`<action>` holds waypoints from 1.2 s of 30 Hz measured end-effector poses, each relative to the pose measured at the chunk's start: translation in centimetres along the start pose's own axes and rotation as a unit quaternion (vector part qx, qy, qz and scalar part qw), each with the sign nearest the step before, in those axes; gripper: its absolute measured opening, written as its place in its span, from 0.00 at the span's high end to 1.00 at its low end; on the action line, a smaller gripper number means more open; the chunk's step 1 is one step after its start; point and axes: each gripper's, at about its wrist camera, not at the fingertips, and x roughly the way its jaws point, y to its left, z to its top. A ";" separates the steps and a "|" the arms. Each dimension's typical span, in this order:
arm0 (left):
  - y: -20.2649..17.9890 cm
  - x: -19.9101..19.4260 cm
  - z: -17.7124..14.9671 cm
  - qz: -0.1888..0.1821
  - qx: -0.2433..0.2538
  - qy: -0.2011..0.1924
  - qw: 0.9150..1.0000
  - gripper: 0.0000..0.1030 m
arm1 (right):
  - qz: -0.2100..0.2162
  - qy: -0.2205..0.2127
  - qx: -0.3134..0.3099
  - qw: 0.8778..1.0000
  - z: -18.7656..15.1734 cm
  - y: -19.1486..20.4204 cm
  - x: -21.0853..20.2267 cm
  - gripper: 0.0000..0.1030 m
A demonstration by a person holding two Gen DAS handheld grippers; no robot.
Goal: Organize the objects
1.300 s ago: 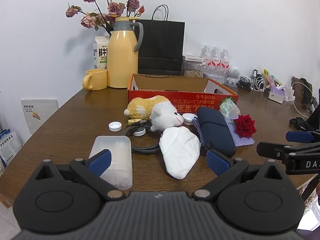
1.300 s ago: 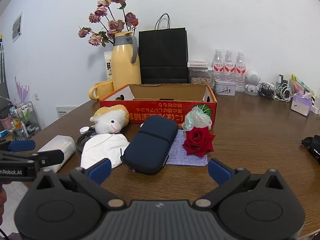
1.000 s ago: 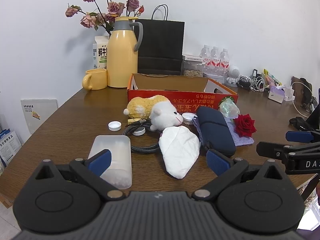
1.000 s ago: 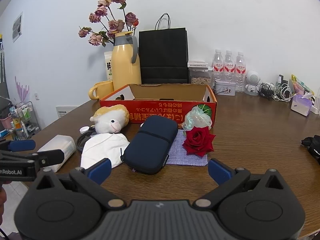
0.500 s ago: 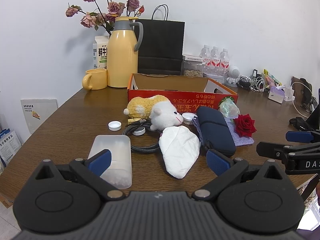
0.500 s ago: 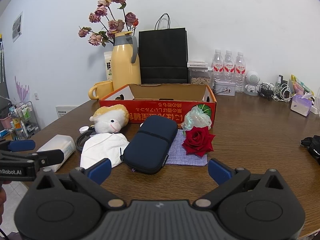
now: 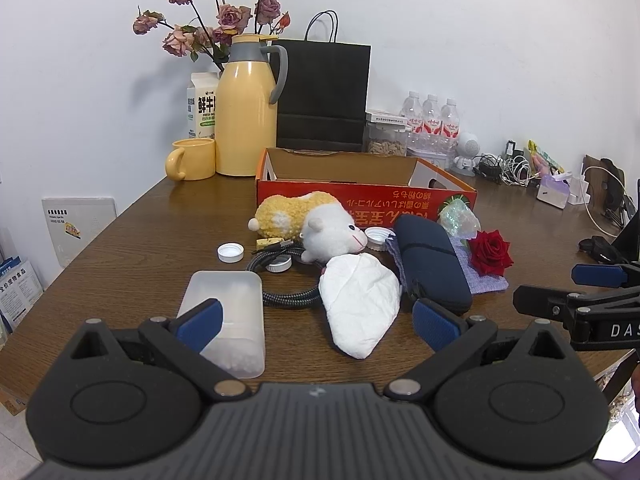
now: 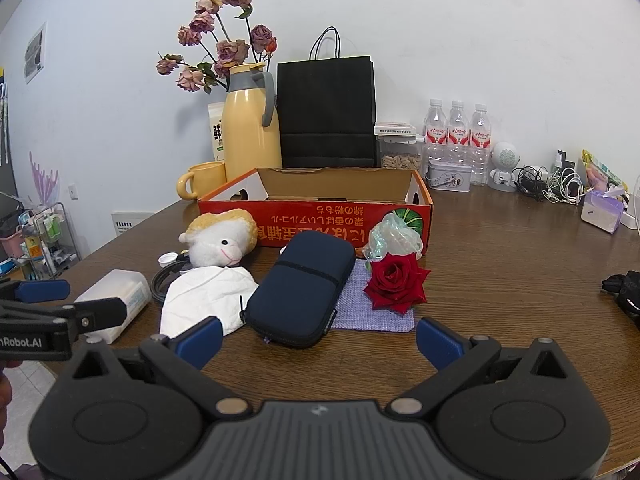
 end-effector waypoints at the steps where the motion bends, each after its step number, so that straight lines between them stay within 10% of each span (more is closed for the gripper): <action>1: 0.0 0.0 0.0 0.000 0.000 0.000 1.000 0.00 | 0.000 0.000 0.000 1.000 0.0 0.0 0.0 0.00; 36: 0.2 0.1 0.1 0.001 -0.002 0.002 1.000 0.00 | -0.001 0.001 0.000 1.000 -0.1 0.0 0.3 0.00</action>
